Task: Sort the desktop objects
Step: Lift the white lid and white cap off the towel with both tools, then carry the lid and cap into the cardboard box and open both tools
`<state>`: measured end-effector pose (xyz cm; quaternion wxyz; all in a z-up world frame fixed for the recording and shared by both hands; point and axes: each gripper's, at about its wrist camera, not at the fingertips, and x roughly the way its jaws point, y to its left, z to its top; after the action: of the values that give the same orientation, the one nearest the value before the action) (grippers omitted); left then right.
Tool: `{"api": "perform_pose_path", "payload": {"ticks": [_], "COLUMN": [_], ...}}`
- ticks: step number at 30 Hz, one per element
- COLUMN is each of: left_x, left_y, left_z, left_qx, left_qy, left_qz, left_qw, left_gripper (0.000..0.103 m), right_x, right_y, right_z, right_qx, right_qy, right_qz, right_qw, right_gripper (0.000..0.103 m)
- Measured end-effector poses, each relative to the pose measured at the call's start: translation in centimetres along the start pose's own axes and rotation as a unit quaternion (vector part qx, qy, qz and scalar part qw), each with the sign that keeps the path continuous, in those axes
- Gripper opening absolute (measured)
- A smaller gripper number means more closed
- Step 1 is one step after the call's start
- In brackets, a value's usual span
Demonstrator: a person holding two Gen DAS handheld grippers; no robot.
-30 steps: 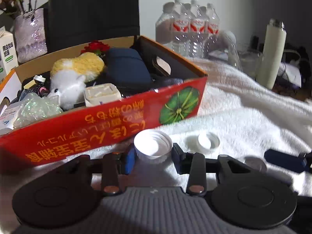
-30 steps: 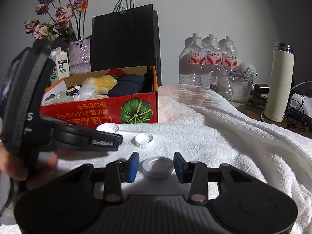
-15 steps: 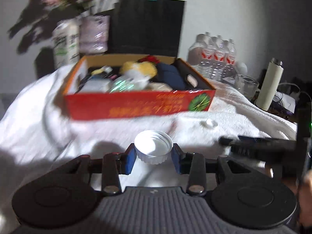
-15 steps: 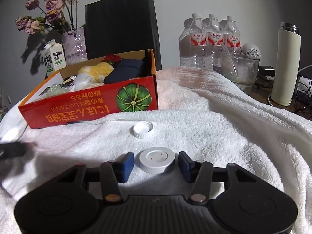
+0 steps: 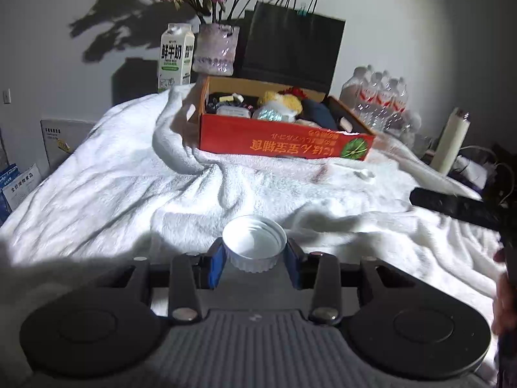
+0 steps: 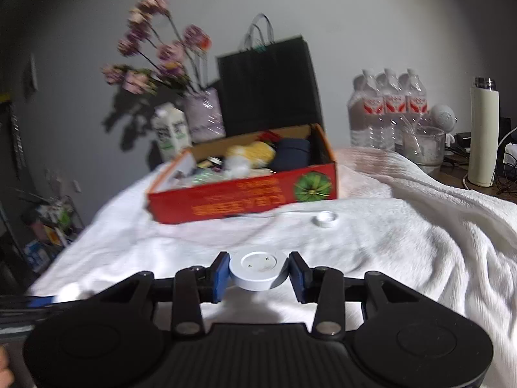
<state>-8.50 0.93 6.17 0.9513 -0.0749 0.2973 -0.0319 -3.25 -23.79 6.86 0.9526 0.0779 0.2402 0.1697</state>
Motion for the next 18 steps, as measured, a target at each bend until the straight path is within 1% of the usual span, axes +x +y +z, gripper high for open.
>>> {"api": "perform_pose_path", "payload": {"ticks": [2, 4, 6, 9, 11, 14, 16, 18], "left_x": [-0.9, -1.2, -1.5, -1.5, -0.9, 1.4, 3.6, 6.6], "left_y": [0.0, -0.1, -0.2, 0.1, 0.6, 2.1, 2.9, 3.5], "left_z": [-0.2, 0.0, 0.8, 2.9, 5.3, 10.0, 13.6, 17.3], "left_qx": [-0.003, -0.010, -0.011, -0.003, 0.013, 0.024, 0.028, 0.026], "left_qy": [0.006, 0.011, 0.004, -0.010, -0.015, -0.009, -0.007, 0.001], "left_qz": [-0.019, -0.037, -0.040, -0.039, -0.039, -0.023, -0.024, -0.033], "left_qw": [0.9998, 0.9992, 0.9991, 0.9992, 0.9990, 0.9994, 0.9993, 0.9991], "left_gripper": [0.039, 0.039, 0.039, 0.039, 0.039, 0.039, 0.039, 0.039], "right_x": [-3.0, -5.1, -6.3, -7.0, -6.6, -5.3, -3.7, -1.0], "right_y": [1.7, 2.8, 3.4, 3.5, 3.0, 2.2, 1.8, 1.8], "right_z": [-1.0, -1.7, -1.8, -0.8, 0.6, 3.5, 6.3, 9.4], "right_qx": [-0.004, -0.007, -0.018, -0.034, -0.036, -0.044, -0.053, -0.056], "right_qy": [-0.017, -0.024, -0.026, -0.040, -0.043, -0.050, -0.055, -0.052], "right_qz": [0.010, 0.018, 0.018, 0.004, 0.003, 0.009, 0.026, 0.049], "right_qw": [1.000, 1.000, 0.999, 0.999, 0.998, 0.998, 0.997, 0.996], "right_gripper": [0.038, 0.038, 0.038, 0.038, 0.038, 0.038, 0.038, 0.038]}}
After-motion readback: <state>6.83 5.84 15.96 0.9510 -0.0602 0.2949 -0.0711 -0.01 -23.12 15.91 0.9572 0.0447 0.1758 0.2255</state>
